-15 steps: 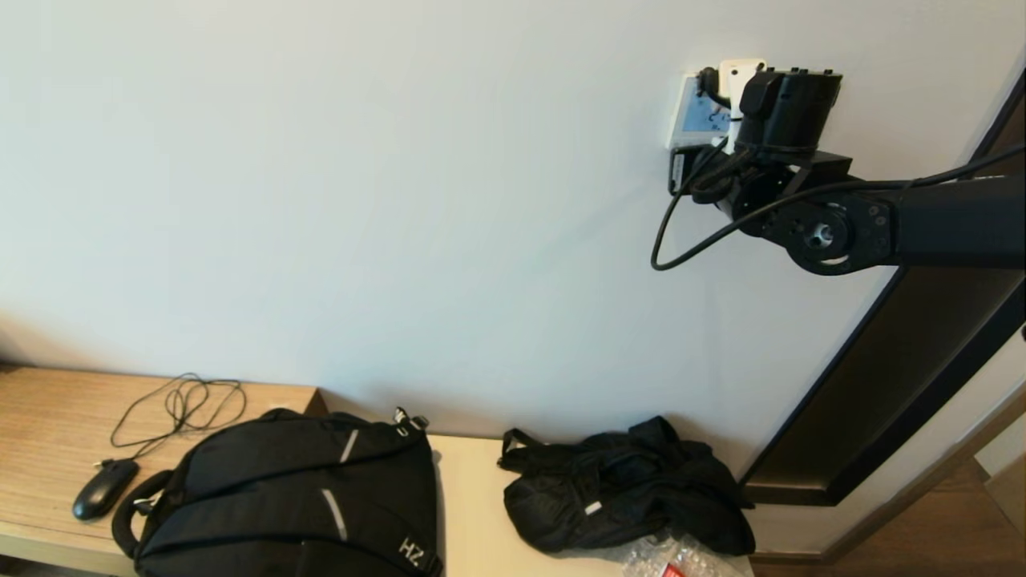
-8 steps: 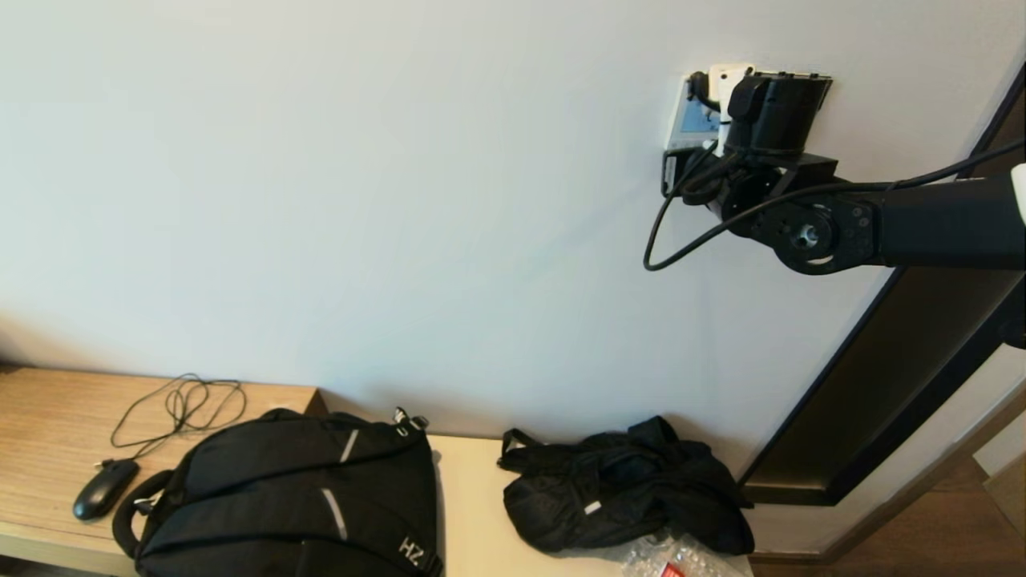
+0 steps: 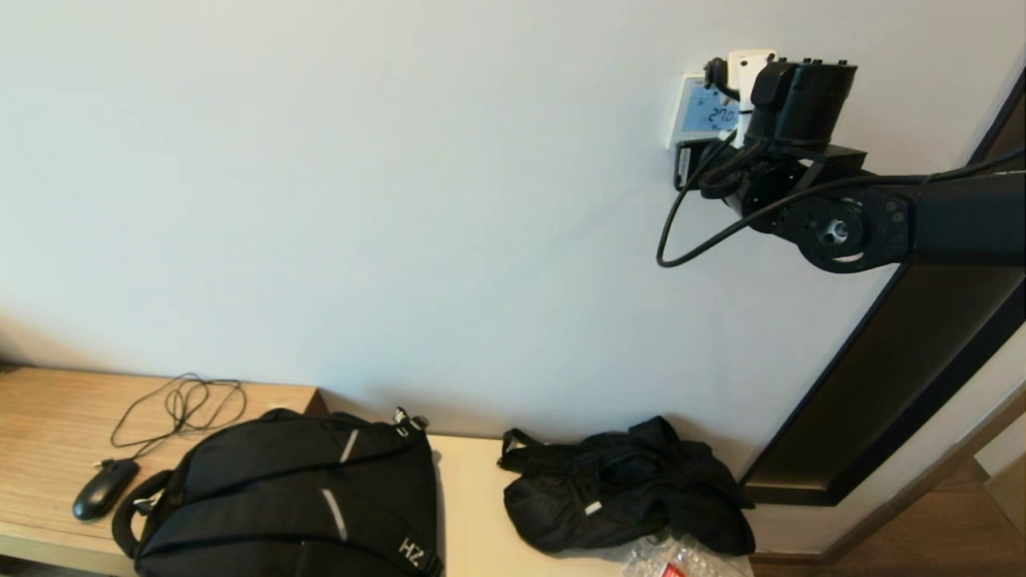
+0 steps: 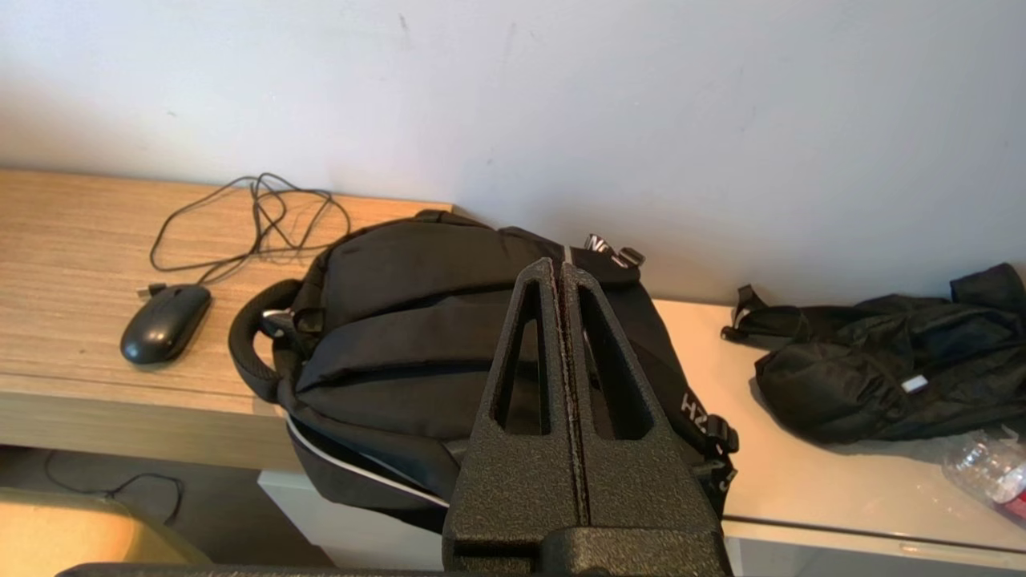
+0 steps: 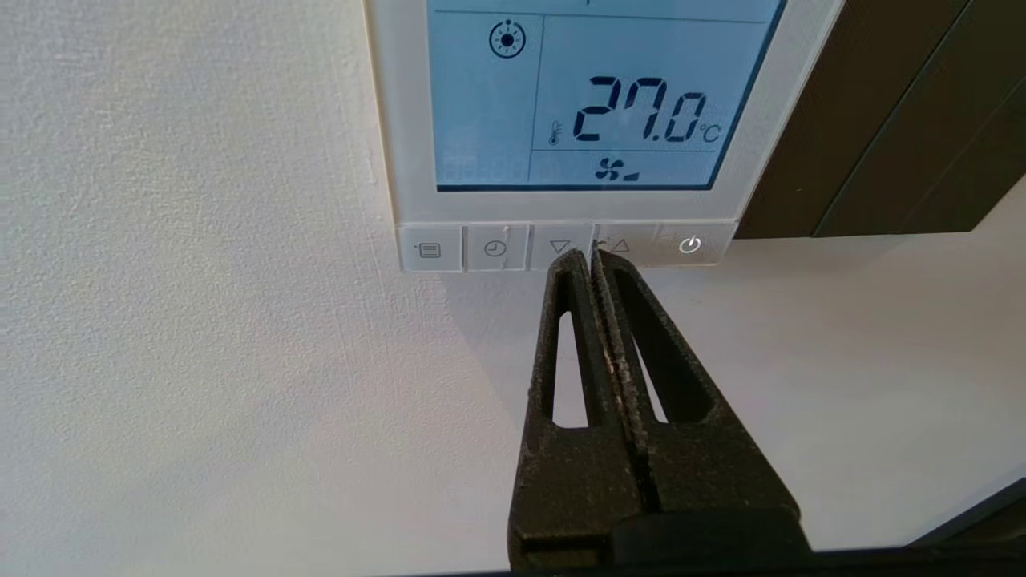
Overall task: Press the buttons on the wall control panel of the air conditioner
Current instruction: Press the temperature decrease button
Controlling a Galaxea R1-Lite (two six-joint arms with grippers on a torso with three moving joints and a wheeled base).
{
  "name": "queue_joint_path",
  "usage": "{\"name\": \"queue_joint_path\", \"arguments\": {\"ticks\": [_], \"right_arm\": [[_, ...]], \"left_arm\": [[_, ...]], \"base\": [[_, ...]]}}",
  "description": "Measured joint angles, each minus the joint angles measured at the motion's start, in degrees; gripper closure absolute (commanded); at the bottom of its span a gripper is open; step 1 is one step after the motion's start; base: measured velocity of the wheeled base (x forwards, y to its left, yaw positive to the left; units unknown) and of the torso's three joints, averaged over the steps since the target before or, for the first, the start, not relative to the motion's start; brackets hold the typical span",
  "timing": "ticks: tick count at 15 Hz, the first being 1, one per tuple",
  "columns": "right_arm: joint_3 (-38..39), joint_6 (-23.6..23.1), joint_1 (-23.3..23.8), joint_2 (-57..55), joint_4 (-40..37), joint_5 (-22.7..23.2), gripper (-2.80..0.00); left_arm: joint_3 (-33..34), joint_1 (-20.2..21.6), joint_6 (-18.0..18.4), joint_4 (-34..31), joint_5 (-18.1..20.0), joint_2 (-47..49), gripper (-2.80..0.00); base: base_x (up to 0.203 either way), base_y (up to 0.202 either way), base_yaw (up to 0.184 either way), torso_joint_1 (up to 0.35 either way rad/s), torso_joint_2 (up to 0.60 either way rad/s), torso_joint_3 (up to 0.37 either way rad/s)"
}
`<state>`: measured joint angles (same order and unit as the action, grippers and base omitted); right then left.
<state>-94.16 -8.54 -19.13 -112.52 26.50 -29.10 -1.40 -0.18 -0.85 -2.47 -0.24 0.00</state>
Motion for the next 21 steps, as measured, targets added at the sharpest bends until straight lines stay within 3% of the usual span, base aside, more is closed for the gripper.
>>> {"name": "queue_joint_path", "arguments": {"ticks": [12,21], "right_arm": [[-3.13,-0.03,0.09,-2.98,-0.31,0.0,0.0],[1.06,-0.03,-0.71,0.91,-0.09,-0.09,0.0]], "left_arm": [[0.0,0.0,0.0,-0.05,0.01,0.0,0.0],[0.0,0.0,0.0,-0.05,0.01,0.0,0.0]], "base": [[0.0,0.0,0.0,0.0,0.0,0.0],[0.0,0.0,0.0,0.0,0.0,0.0]]}}
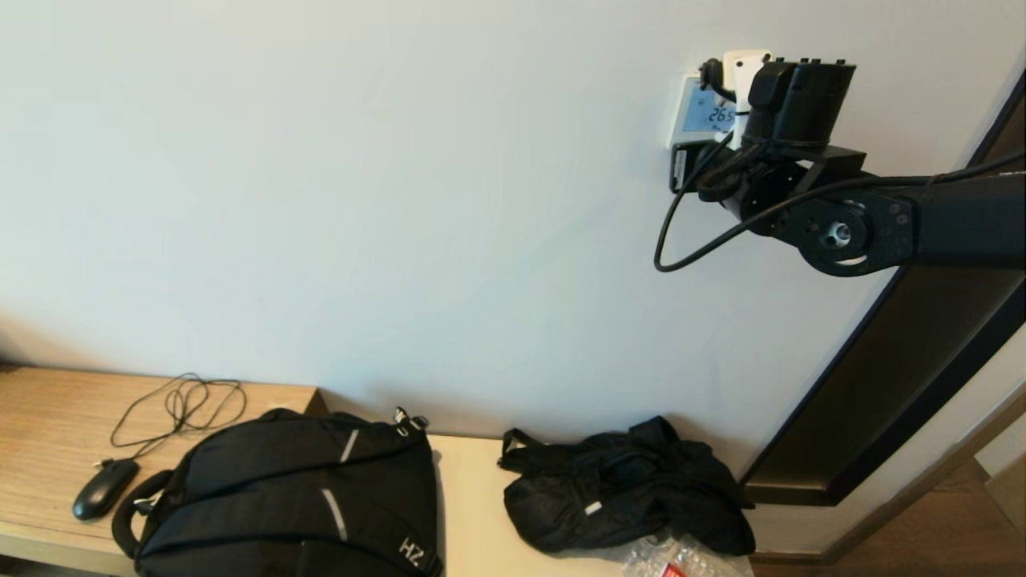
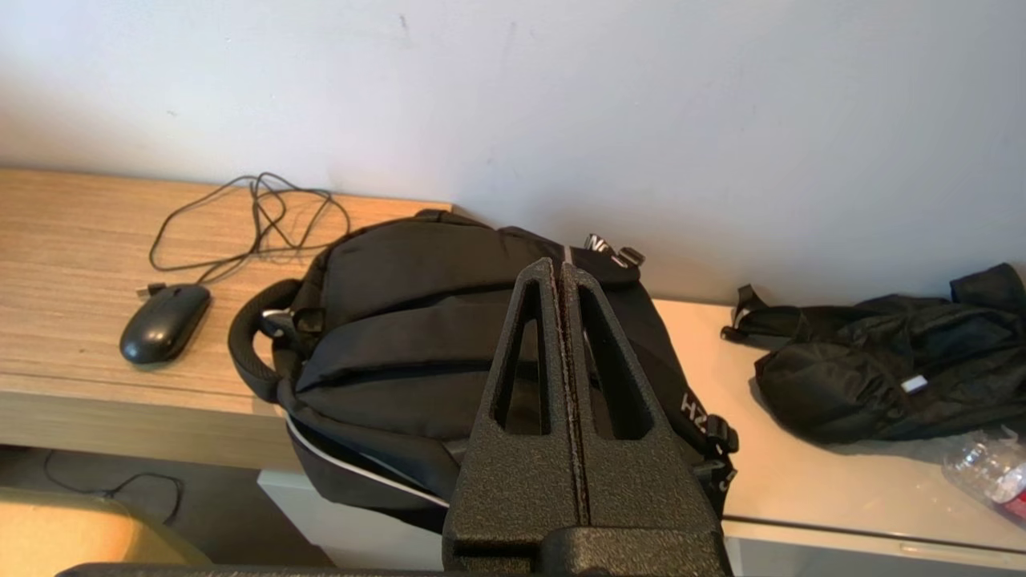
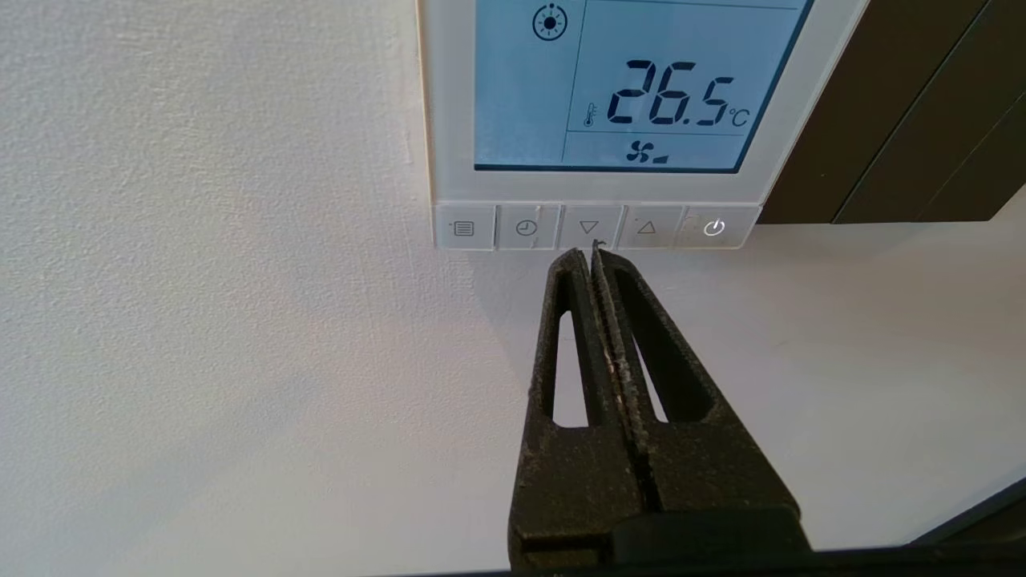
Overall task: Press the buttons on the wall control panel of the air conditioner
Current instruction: Press the temperature decrease button
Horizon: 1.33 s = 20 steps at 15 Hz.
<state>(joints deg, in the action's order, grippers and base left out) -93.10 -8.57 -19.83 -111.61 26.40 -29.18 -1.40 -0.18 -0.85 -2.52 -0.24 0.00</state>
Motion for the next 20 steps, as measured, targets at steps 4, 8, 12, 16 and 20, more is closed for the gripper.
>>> {"name": "queue_joint_path", "arguments": {"ticks": [4,8,12,16,20], "right_arm": [[-0.44,-0.05,0.0,-0.25,0.02,-0.02,0.0],[-2.25,-0.02,0.07,-2.15,0.05,-0.02,0.0],[-3.8,0.01,0.21,-3.69,-0.04,-0.06,0.0],[-4.15,0.09,0.29,-4.13,0.07,-0.06,0.0],[-2.73,0.17,-0.12,-3.14,0.22,-0.44,0.0]], "left_arm": [[0.0,0.0,0.01,0.0,-0.01,0.0,0.0],[0.0,0.0,0.0,-0.01,-0.01,0.0,0.0],[0.0,0.0,-0.01,-0.01,0.01,0.0,0.0],[0.0,0.0,0.0,-0.04,-0.01,0.0,0.0],[0.0,0.0,0.0,-0.01,0.02,0.0,0.0]], "base": [[0.0,0.0,0.0,0.0,0.0,0.0],[0.0,0.0,0.0,0.0,0.0,0.0],[0.0,0.0,0.0,0.0,0.0,0.0],[0.0,0.0,0.0,0.0,0.0,0.0],[0.0,0.0,0.0,0.0,0.0,0.0]]}}
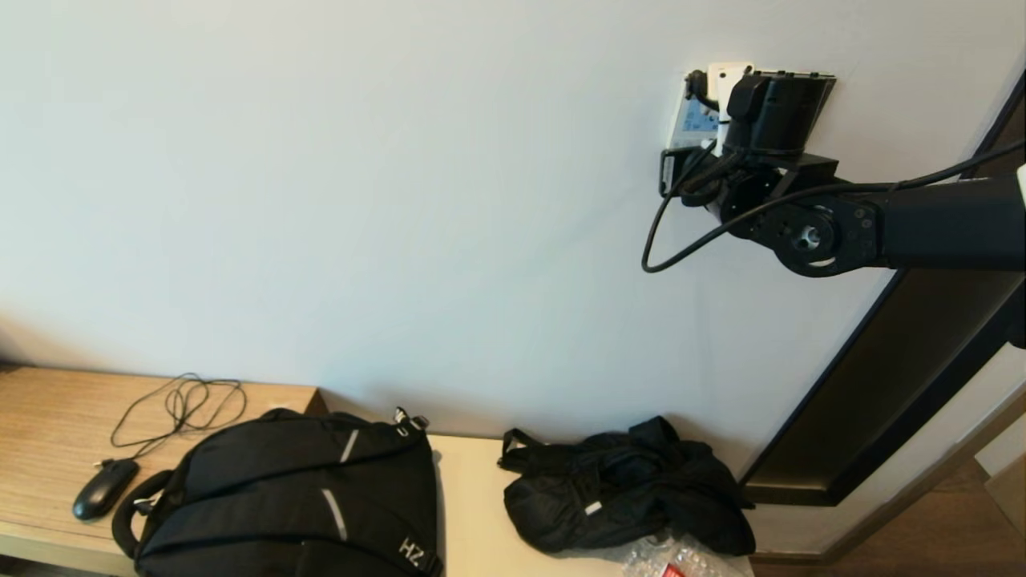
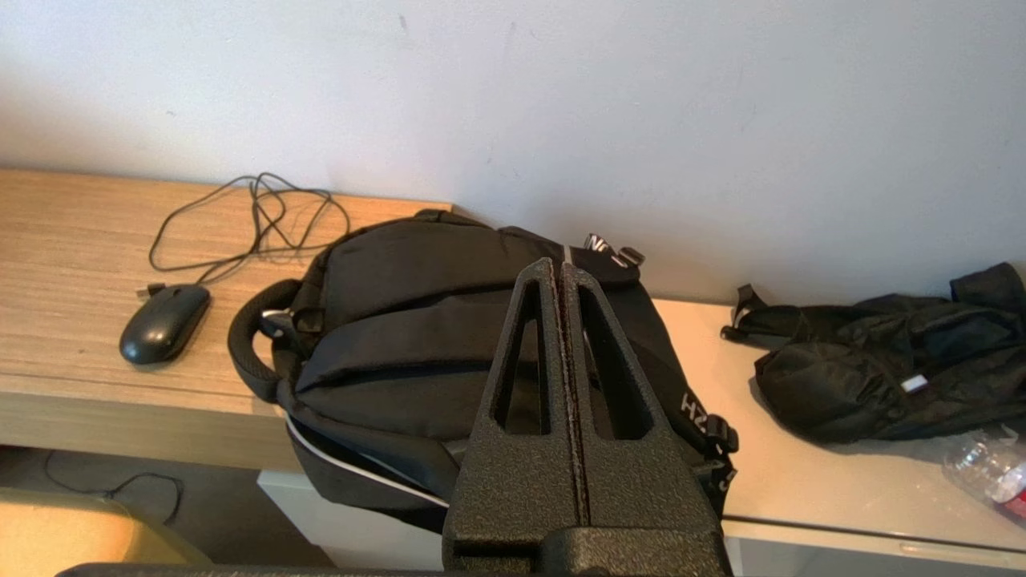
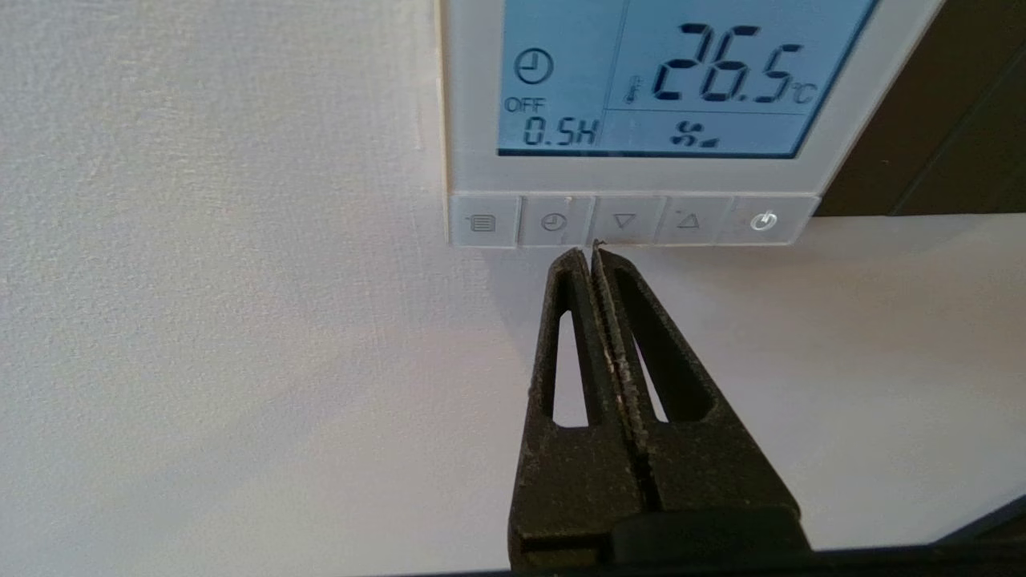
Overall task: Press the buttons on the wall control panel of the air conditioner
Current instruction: Press the temperature decrease button
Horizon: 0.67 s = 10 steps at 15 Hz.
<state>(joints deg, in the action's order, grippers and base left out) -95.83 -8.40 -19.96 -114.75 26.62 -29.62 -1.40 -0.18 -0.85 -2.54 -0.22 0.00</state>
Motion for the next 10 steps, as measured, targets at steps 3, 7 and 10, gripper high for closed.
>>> {"name": "queue_joint_path", "arguments": {"ticks": [3,7,10], "right_arm": [[1.63,-0.02,-0.52,1.36,0.02,-0.11,0.0],[1.69,-0.13,-0.24,1.7,-0.02,-0.11,0.0],[0.96,-0.14,0.04,1.16,-0.02,-0.09,0.0]], "left_arm": [[0.0,0.0,-0.02,0.0,-0.02,0.0,0.0],[0.0,0.0,0.0,0.0,-0.02,0.0,0.0],[0.0,0.0,-0.02,0.0,-0.02,0.0,0.0]], "base": [[0.0,0.0,0.0,0.0,0.0,0.0],[0.0,0.0,0.0,0.0,0.0,0.0],[0.0,0.0,0.0,0.0,0.0,0.0]]}}
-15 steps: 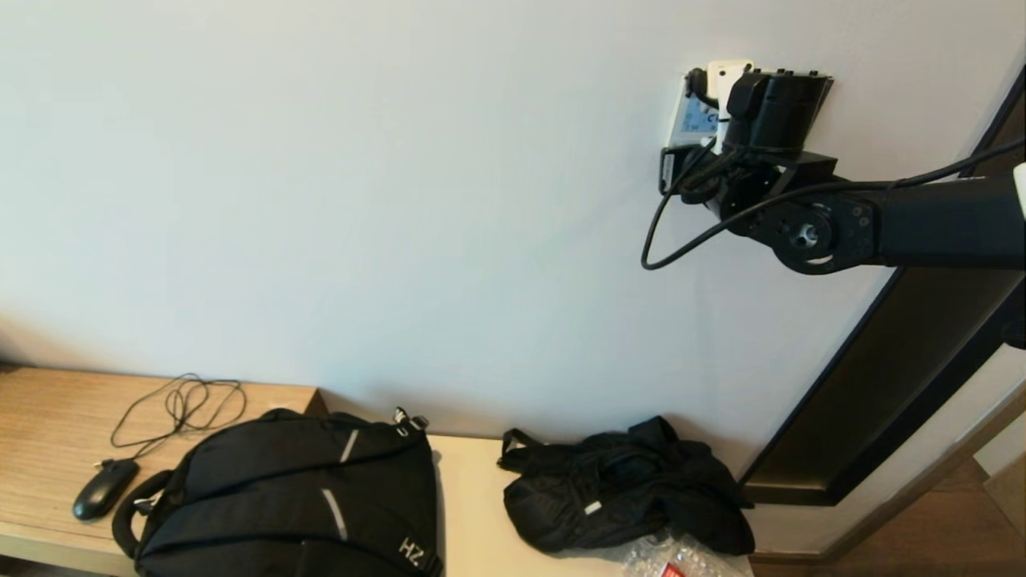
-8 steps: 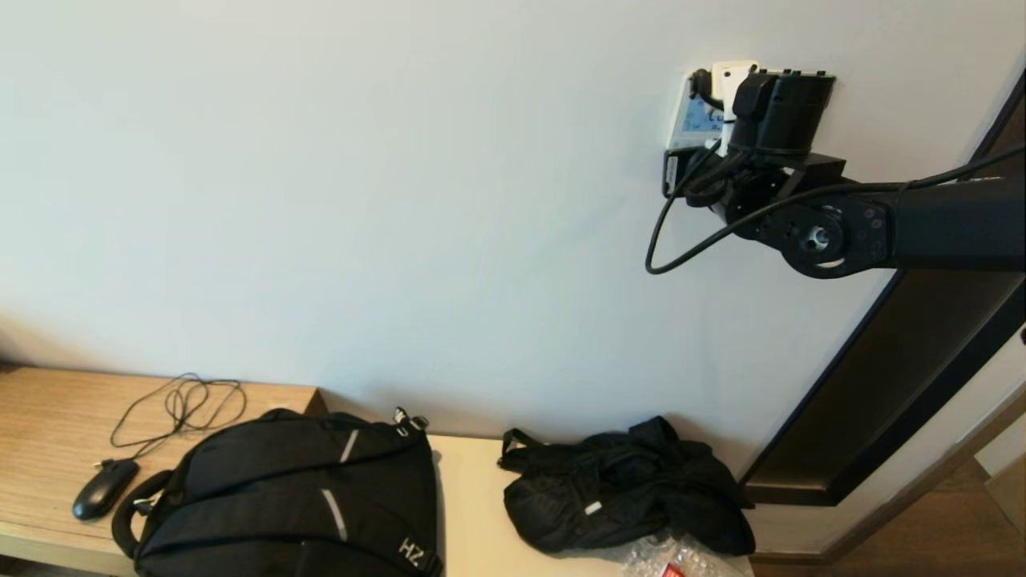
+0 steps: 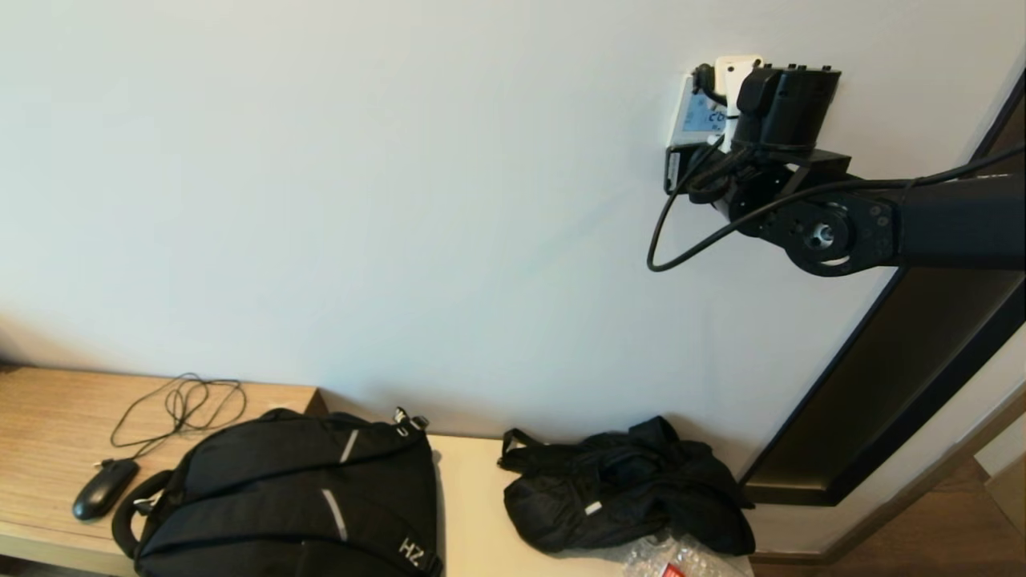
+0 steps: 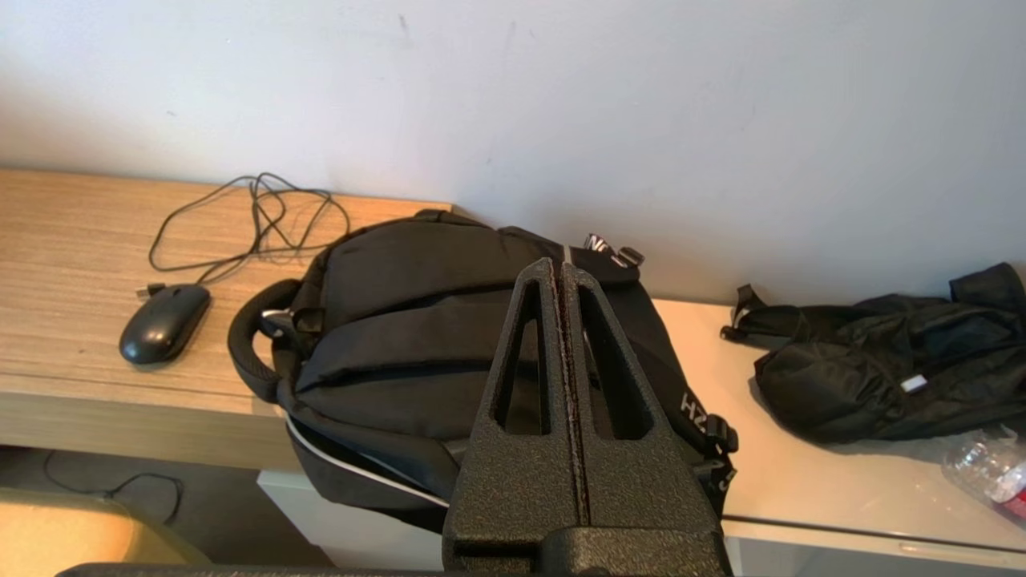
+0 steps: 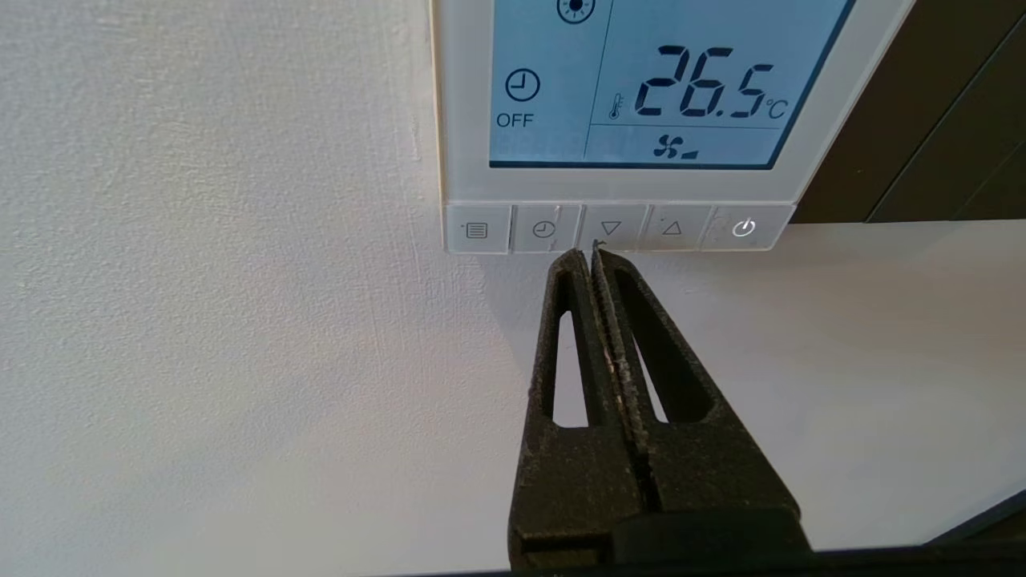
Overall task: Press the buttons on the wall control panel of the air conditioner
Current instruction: Press the temperature decrease button
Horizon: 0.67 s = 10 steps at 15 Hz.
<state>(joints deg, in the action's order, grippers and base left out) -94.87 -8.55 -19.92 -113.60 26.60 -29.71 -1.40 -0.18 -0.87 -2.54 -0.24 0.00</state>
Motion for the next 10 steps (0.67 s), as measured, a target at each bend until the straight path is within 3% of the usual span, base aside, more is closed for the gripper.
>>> {"name": "queue_joint_path", "arguments": {"ticks": [10], "right_arm": [[-3.19,0.0,0.38,-3.19,-0.24,-0.05,0.0]], "left_arm": [[0.0,0.0,-0.01,0.0,0.0,0.0,0.0]], "base": [[0.0,0.0,0.0,0.0,0.0,0.0]]}}
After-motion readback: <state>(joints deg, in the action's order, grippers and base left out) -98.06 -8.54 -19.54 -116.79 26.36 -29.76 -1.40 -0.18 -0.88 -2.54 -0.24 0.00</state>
